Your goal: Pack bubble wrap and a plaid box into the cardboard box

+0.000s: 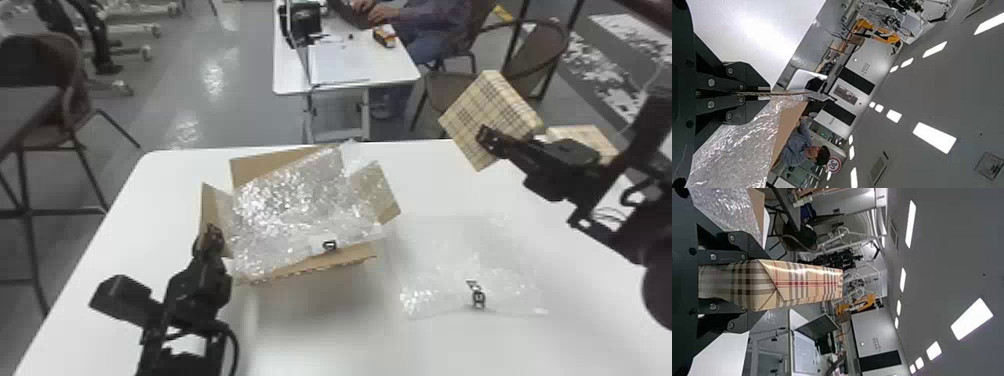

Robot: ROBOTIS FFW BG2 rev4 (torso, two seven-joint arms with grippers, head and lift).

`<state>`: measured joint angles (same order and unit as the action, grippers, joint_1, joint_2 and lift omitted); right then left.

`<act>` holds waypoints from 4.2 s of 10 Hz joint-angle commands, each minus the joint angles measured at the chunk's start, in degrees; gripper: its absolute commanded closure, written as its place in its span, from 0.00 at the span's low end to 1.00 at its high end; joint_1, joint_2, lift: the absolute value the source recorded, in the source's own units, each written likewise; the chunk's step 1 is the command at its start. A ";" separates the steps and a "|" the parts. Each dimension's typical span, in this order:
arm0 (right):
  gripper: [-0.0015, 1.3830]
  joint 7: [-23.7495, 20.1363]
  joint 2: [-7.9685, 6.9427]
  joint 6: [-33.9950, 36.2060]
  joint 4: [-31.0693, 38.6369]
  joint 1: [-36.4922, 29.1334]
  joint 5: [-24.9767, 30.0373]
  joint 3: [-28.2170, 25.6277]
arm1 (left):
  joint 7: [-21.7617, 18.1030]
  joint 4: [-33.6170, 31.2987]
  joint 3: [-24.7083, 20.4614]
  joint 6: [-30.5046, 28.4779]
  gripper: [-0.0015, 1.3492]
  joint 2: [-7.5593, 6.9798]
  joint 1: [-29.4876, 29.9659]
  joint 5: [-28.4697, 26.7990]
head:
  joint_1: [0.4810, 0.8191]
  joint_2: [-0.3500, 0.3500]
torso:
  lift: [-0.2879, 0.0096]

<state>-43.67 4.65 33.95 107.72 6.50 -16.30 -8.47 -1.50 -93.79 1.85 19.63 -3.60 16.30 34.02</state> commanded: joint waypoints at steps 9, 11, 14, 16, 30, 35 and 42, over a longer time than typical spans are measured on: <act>0.71 -9.41 -2.54 -5.74 -33.81 12.75 -7.26 20.95 | -0.97 0.36 0.70 -0.65 0.90 0.00 -0.83 0.44 | 0.63 0.94 | 0.60; 0.70 -9.94 -3.07 -8.20 -38.11 14.42 -7.96 22.53 | -1.05 0.36 0.87 -0.65 0.90 0.00 -1.01 0.53 | 0.63 0.95 | 0.60; 0.20 -10.12 -3.51 -9.70 -39.52 14.85 -10.25 24.29 | -1.05 0.45 1.05 -0.56 0.90 0.00 -1.09 0.70 | 0.63 0.98 | 0.60; 0.07 -10.20 -3.07 -10.14 -34.95 14.06 -11.30 23.67 | -1.05 0.45 0.96 -0.30 0.90 0.00 -1.01 0.79 | 0.63 0.99 | 0.60; 0.09 -3.08 -0.35 -50.04 -19.22 -22.06 0.83 -18.95 | -1.14 0.53 0.17 -0.82 0.90 -0.44 -0.39 1.23 | 0.63 0.39 | 0.60; 0.09 -4.67 -3.78 -49.51 -20.36 -23.55 -0.05 -20.45 | -1.14 0.97 -4.14 -1.79 0.90 1.58 -0.65 -1.50 | 0.63 0.35 | 0.60; 0.09 -7.30 -4.39 -48.28 -21.24 -21.44 0.48 -20.36 | 1.32 3.87 -25.58 -0.47 0.90 3.75 -4.35 -13.36 | 0.63 0.65 | 0.60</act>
<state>-51.00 0.27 -14.39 86.50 -15.03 -15.96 -28.83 -0.14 -90.30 -22.28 18.79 0.00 12.49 21.39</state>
